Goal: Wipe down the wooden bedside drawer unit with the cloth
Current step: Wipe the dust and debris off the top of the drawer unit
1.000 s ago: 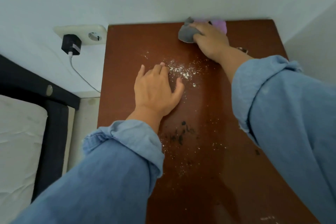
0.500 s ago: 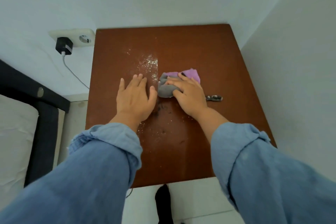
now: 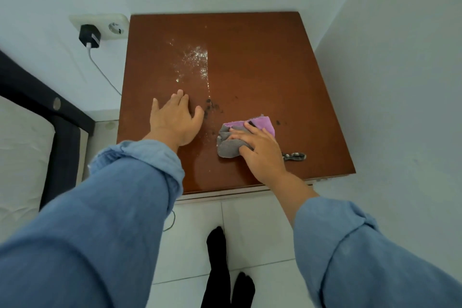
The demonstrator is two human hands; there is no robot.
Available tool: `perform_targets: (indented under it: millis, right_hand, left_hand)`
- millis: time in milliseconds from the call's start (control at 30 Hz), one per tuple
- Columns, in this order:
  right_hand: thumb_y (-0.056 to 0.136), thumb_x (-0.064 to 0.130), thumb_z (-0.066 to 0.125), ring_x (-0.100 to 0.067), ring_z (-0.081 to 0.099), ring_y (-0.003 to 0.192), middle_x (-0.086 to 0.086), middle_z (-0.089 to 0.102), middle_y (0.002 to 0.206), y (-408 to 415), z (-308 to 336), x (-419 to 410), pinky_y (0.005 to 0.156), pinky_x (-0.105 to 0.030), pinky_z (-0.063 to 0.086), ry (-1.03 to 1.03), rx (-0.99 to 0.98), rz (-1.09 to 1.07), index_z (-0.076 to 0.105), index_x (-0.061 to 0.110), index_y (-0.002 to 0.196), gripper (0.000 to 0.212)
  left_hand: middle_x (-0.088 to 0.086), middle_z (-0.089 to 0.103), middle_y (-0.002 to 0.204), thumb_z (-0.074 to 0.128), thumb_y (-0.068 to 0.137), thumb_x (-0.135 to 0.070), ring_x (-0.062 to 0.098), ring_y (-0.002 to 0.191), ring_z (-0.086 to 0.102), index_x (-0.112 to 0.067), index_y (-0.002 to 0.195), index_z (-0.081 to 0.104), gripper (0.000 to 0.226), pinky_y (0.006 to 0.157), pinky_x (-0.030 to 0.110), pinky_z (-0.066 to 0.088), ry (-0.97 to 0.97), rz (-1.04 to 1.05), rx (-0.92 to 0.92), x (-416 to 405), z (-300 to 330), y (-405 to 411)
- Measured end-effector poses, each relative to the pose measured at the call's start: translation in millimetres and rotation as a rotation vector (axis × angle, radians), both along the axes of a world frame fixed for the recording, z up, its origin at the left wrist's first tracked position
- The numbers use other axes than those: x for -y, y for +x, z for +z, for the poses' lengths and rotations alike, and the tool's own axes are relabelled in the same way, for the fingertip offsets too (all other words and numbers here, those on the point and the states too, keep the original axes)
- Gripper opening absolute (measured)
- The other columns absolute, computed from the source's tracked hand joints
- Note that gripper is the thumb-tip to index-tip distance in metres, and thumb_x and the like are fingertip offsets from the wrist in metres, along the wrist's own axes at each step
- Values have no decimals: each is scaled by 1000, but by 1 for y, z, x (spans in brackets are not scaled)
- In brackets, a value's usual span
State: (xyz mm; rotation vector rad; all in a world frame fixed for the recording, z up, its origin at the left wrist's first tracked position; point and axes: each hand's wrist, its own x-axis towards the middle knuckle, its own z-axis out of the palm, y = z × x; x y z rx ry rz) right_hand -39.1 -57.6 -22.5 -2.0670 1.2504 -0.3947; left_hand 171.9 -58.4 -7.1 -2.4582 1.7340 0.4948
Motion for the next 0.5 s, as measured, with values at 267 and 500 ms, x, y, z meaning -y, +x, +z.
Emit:
perform_targets:
  millis: [267, 500]
  right_hand:
    - [88, 24, 43, -14, 39, 132, 3, 51, 140, -22, 13, -39, 108, -31, 28, 135, -75, -34, 61, 31, 123, 41]
    - [88, 21, 38, -24, 59, 75, -1, 66, 87, -25, 46, -22, 65, -42, 48, 200, -50, 2, 55, 37, 95, 24]
  left_hand:
    - [1, 7, 162, 15, 96, -48, 18, 148, 10, -13, 153, 15, 67, 118, 53, -4, 51, -36, 7, -3, 3, 3]
    - [1, 5, 162, 14, 95, -51, 18, 148, 8, -14, 153, 13, 69, 117, 54, -4, 83, -42, -3, -4, 7, 1]
